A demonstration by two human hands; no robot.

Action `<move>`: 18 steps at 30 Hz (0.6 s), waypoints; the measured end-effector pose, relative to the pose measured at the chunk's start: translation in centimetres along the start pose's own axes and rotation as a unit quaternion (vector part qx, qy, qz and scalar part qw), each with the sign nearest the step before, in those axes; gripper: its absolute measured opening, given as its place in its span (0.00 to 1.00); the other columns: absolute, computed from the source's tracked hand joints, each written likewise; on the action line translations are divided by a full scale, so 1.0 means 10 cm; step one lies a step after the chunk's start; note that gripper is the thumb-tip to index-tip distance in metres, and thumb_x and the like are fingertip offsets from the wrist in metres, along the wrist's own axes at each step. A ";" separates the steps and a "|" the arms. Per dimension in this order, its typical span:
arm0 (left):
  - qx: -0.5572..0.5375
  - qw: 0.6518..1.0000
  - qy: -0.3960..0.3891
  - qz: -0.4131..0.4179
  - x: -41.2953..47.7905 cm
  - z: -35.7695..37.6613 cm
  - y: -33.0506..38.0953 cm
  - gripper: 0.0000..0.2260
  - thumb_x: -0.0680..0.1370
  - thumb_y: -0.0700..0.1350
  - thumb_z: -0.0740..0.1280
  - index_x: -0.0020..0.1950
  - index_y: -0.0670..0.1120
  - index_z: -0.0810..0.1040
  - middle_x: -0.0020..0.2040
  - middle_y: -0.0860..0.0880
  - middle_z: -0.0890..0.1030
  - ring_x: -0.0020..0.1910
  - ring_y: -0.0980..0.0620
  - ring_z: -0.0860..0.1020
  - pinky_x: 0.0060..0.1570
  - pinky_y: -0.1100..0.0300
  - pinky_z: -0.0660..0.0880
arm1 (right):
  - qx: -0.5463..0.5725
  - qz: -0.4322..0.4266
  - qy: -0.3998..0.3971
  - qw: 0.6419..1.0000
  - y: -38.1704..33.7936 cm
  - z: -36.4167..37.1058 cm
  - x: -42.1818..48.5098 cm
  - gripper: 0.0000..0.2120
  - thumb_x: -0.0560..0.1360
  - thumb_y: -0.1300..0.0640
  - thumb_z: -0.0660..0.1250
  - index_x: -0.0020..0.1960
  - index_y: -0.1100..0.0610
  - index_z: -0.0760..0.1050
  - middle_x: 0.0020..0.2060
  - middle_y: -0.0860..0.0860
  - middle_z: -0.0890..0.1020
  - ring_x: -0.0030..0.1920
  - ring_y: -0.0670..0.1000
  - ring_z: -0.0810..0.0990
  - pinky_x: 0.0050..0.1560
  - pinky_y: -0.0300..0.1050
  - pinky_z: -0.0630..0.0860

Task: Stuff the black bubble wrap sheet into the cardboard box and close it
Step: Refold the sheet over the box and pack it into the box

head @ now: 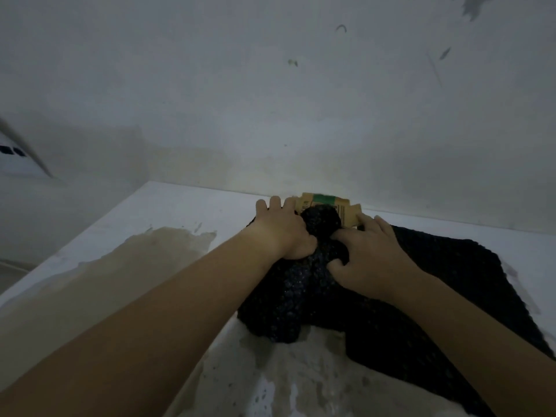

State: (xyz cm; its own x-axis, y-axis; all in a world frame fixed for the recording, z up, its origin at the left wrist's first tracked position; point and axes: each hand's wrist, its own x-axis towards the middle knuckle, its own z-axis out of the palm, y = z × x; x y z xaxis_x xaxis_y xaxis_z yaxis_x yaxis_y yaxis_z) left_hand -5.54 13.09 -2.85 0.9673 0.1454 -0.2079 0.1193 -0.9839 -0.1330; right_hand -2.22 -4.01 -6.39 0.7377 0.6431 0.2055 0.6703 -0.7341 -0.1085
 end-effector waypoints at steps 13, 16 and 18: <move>-0.219 0.962 0.110 0.124 -0.10 0.10 -0.24 0.14 0.75 0.54 0.65 0.56 0.47 0.77 0.62 0.47 0.70 0.61 0.45 0.71 0.58 0.52 0.71 | -0.005 -0.024 -0.101 0.995 0.03 -0.08 0.15 0.39 0.64 0.42 0.60 0.75 0.44 0.59 0.76 0.54 0.61 0.77 0.55 0.42 0.73 0.57 0.34; -0.204 0.939 0.222 0.164 -0.20 0.18 -0.36 0.24 0.73 0.51 0.66 0.69 0.52 0.69 0.65 0.50 0.71 0.60 0.49 0.73 0.56 0.53 0.74 | -0.031 -0.016 -0.184 0.982 0.03 -0.10 0.27 0.40 0.63 0.40 0.59 0.75 0.42 0.57 0.76 0.54 0.59 0.77 0.56 0.39 0.72 0.61 0.31; -0.176 0.953 0.189 0.161 -0.20 0.21 -0.37 0.30 0.75 0.50 0.65 0.77 0.57 0.61 0.70 0.50 0.67 0.64 0.49 0.69 0.59 0.51 0.73 | -0.048 -0.003 -0.236 0.971 0.01 -0.13 0.35 0.38 0.64 0.41 0.60 0.74 0.41 0.58 0.76 0.54 0.59 0.77 0.57 0.40 0.72 0.62 0.32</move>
State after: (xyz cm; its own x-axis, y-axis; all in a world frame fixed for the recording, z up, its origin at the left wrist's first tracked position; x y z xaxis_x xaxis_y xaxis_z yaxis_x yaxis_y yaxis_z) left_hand -8.36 16.62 -3.93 0.9701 -0.1523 0.1889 -0.1940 -0.9544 0.2267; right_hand 0.28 -2.13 -4.43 0.7047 0.6585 -0.2643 0.6800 -0.7331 -0.0133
